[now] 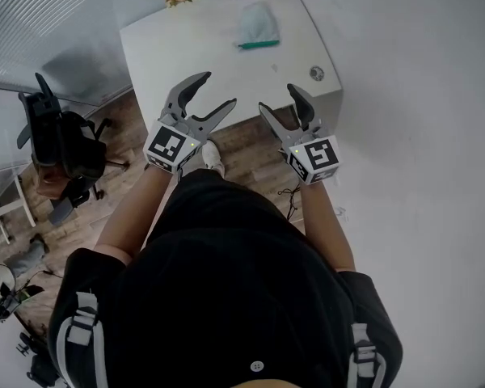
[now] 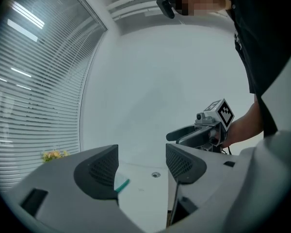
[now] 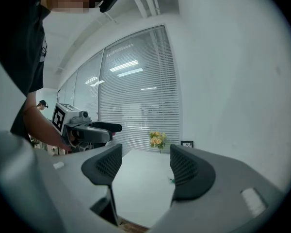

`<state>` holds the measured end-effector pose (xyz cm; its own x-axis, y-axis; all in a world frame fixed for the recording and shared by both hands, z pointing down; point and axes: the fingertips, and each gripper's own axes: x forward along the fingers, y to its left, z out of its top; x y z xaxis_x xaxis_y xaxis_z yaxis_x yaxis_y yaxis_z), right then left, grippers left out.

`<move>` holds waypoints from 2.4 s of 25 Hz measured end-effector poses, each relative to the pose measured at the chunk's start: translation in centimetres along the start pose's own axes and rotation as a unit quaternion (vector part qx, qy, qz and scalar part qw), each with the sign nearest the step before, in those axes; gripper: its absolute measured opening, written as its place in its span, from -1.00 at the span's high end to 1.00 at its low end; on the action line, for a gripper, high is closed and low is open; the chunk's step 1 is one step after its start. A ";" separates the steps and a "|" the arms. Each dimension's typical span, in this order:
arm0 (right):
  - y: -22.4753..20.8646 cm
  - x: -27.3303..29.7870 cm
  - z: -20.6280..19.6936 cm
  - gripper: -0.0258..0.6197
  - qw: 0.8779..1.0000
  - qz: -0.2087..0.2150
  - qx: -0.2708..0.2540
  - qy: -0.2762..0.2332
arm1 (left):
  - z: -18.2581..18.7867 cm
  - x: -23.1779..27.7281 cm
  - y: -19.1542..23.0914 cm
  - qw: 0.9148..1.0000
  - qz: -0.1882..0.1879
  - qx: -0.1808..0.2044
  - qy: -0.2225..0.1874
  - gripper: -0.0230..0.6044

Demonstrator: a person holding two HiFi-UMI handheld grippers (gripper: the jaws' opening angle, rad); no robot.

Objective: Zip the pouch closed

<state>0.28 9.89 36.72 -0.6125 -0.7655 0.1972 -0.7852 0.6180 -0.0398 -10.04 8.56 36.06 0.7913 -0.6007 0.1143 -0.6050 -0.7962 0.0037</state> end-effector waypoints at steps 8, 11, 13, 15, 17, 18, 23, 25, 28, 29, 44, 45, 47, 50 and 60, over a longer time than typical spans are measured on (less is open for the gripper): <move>-2.4 5.6 0.2 -0.07 1.000 -0.018 0.016 0.019 | -0.3 2.6 5.8 1.000 -0.014 -0.014 -0.001 -0.06; -3.2 6.7 0.2 -0.07 0.999 -0.026 0.018 0.021 | -0.7 3.5 6.9 1.000 -0.020 -0.013 -0.001 -0.06; -3.4 6.9 -0.2 -0.07 0.999 -0.027 0.018 0.026 | -1.2 3.9 7.3 1.000 -0.021 -0.013 0.002 -0.06; -3.9 7.2 -0.4 -0.07 0.999 -0.026 0.019 0.033 | -1.4 4.4 7.7 1.000 -0.021 -0.016 0.004 -0.06; -4.8 7.7 -0.4 -0.07 0.999 -0.026 0.024 0.037 | -1.6 5.2 8.4 1.000 -0.019 -0.020 0.007 -0.06; -5.3 7.9 -0.5 -0.07 0.999 -0.024 0.027 0.039 | -1.7 5.6 8.7 1.000 -0.017 -0.021 0.009 -0.06; -8.4 9.5 -1.2 -0.07 0.998 0.001 0.034 0.043 | -1.9 8.1 9.8 1.000 0.010 -0.017 0.017 -0.06; -9.9 10.2 -1.7 -0.07 0.998 0.014 0.040 0.045 | -1.7 9.3 10.0 0.999 0.022 -0.014 0.019 -0.06; -12.0 11.3 -1.9 -0.07 0.997 0.038 0.043 0.047 | -1.3 10.8 10.1 0.999 0.043 -0.013 0.025 -0.06; -12.8 11.7 -1.9 -0.07 0.997 0.046 0.042 0.048 | -1.2 11.4 10.2 0.998 0.051 -0.013 0.028 -0.06; -21.2 16.4 -6.6 -0.07 0.980 0.169 0.044 0.100 | -6.2 20.1 12.6 0.983 0.116 0.013 0.141 -0.04; -21.2 16.8 -6.9 -0.07 0.978 0.175 0.044 0.103 | -6.8 20.3 12.8 0.982 0.112 0.020 0.152 -0.03; -21.0 17.6 -7.6 -0.07 0.976 0.183 0.043 0.110 | -8.2 20.5 13.2 0.979 0.100 0.035 0.175 -0.01; -20.3 18.6 -8.7 -0.07 0.974 0.186 0.049 0.120 | -10.6 20.6 13.6 0.974 0.070 0.055 0.208 0.01; -19.3 22.2 -14.0 -0.07 0.971 0.152 0.068 0.171 | -18.5 21.7 14.7 0.951 -0.059 0.069 0.296 0.08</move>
<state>3.10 -16.54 55.61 -0.7697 -0.4326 0.4695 -0.5923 0.7584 -0.2721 -3.39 -14.85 56.95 0.6394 -0.3946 0.6599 -0.4657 -0.8817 -0.0759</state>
